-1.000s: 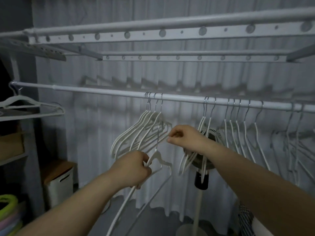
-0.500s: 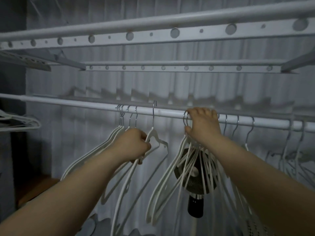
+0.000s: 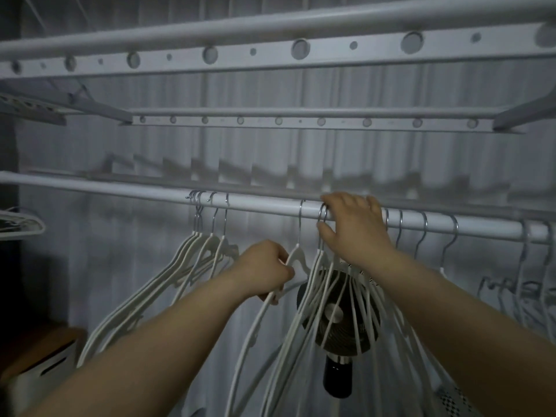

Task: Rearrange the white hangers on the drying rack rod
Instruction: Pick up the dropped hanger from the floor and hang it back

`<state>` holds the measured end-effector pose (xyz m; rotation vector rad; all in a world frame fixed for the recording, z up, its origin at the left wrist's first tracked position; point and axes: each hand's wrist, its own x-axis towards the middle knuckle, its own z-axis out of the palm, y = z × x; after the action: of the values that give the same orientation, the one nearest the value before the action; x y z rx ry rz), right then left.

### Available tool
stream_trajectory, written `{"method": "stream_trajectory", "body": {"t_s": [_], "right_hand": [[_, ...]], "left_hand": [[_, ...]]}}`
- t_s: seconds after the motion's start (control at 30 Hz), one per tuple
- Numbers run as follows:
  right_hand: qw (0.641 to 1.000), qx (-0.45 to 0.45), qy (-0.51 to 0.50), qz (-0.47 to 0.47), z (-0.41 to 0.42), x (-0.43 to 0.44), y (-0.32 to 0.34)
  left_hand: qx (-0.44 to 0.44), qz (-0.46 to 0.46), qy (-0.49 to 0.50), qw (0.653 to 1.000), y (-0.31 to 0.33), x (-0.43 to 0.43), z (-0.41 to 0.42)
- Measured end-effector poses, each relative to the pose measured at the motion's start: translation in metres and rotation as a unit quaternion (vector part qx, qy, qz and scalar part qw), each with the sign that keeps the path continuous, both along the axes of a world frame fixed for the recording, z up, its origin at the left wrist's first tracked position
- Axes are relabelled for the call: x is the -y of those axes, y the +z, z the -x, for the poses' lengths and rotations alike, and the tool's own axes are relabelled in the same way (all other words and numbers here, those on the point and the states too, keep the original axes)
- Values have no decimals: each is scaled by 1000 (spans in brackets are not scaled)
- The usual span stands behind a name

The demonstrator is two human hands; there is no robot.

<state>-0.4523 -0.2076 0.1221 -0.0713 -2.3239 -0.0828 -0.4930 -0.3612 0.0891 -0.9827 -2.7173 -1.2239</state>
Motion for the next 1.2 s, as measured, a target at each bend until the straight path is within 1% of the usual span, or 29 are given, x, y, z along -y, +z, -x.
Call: {"method": "stream_trajectory", "body": {"t_s": [0.1,0.2,0.23,0.3,0.37,0.43,0.5,0.63,0.7,0.83,0.9,0.97,1.07,1.2], "right_hand": [[1000,-23,5,-8,7,7,2],[999,-6,7,-39,15,12,2],[998,3,2,-55,18,13,2],[997,9,-11,-76,21,12,2],[997,1,-16,-77,22,10,3],[997,0,-18,-74,21,9,3],[997,3,-20,-75,19,9,3],[997,0,-23,-77,15,10,3],[997,-3,-23,-74,13,10,3],[997,-2,-20,-71,12,8,2],[997,3,-18,-73,11,7,2],[997,7,-16,-72,11,6,2],[998,11,-12,-65,10,4,2],[997,12,-8,-70,7,5,3]], "left_hand": [[-26,27,-15,999,-6,-7,0],[-28,35,-23,999,-9,-5,-1],[-50,36,-13,998,-10,-2,-2],[-150,41,42,987,-14,8,-3],[-256,19,105,961,-19,23,-2],[-306,12,139,942,-25,40,6],[-295,39,163,941,-30,54,14],[-225,86,185,953,-41,69,20],[-205,116,200,951,-45,72,21],[-224,212,254,917,-47,76,22],[-238,235,265,904,-49,78,23],[-227,213,266,912,-48,81,23],[-206,148,259,932,-42,81,20],[-209,148,247,935,-34,71,17]]}}
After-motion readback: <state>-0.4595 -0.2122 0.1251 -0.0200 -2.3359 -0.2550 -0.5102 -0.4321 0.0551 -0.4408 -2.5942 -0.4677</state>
